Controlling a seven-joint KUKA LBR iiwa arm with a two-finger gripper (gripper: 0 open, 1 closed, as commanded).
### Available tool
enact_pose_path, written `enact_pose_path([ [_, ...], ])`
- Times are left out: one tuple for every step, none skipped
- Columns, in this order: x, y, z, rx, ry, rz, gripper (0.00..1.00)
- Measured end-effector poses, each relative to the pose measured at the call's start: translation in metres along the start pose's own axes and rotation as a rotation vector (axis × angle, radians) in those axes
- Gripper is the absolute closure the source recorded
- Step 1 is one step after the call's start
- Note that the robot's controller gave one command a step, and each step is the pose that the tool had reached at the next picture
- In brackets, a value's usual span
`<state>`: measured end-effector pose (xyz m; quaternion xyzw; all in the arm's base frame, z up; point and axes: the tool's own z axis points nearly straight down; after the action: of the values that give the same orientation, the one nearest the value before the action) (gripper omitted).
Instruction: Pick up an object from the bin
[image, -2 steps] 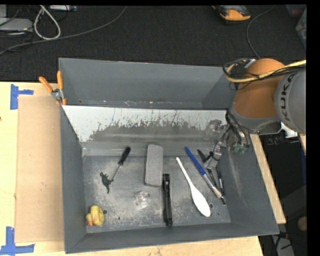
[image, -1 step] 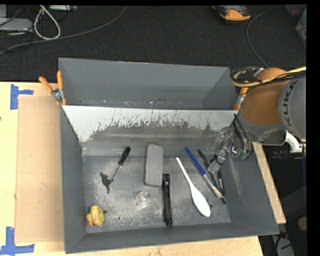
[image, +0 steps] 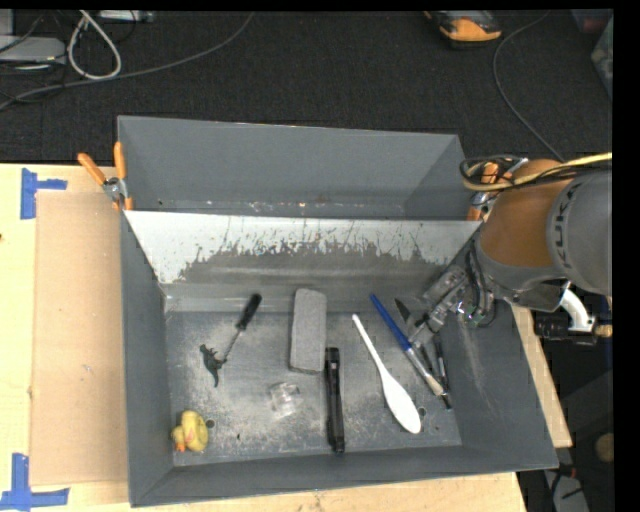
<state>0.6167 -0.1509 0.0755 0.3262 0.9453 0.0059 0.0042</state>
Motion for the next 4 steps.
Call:
enact_pose_path([
  [0.032, -0.012, 0.005, 0.01, 0.008, 0.019, 1.0],
  [0.032, -0.012, 0.005, 0.011, 0.008, 0.019, 1.0],
  [0.035, -0.013, -0.007, 0.014, 0.016, 0.018, 1.0],
  [0.033, -0.012, -0.043, 0.011, 0.01, 0.018, 1.0],
])
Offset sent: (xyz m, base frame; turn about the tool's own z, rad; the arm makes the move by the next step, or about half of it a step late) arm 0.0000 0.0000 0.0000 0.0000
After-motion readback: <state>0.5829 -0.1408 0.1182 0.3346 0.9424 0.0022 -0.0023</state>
